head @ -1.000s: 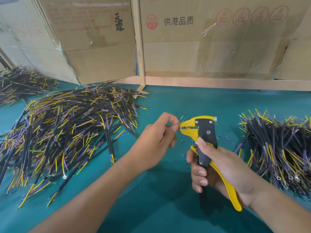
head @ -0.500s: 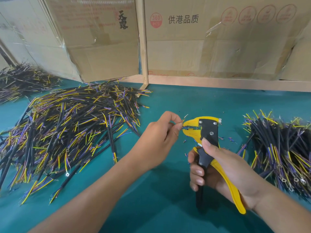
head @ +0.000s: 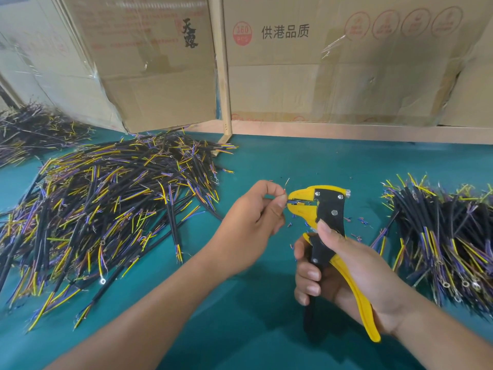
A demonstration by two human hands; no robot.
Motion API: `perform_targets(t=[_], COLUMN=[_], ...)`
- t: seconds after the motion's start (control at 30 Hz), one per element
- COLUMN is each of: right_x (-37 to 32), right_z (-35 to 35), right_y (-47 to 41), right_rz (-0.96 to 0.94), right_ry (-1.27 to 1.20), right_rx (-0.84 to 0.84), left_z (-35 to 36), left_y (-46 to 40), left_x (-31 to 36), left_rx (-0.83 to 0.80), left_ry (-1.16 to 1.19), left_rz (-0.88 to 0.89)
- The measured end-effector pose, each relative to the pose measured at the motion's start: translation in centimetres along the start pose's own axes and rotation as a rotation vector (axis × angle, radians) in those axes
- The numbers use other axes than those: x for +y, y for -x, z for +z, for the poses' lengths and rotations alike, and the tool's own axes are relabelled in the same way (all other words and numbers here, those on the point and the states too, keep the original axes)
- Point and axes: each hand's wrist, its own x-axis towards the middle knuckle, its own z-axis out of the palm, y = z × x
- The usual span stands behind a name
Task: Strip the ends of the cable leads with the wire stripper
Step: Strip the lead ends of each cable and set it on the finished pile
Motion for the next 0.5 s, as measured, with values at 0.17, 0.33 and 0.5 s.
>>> perform_targets(t=[0.17,0.33,0.5], right_x=[0.1,0.2,-0.1], right_z=[-0.2,-0.6,-1.1], right_y=[0.0,0.1,0.0], right_rz=[-0.031,-0.034,-0.024], right_ry=[-0.03,-0.026,-0.035], right_rx=[-0.062,-0.104,-0.138], left_z=[-0.1,-0.1,-0.3], left_y=[0.0,0.0,0.0], left_x=[0.2,0.3,0.3], left_rx=[-0.014,-0.016,-0.019], left_ry=[0.05,0.048,0.054], left_rz=[-0.009,-0.007,0.028])
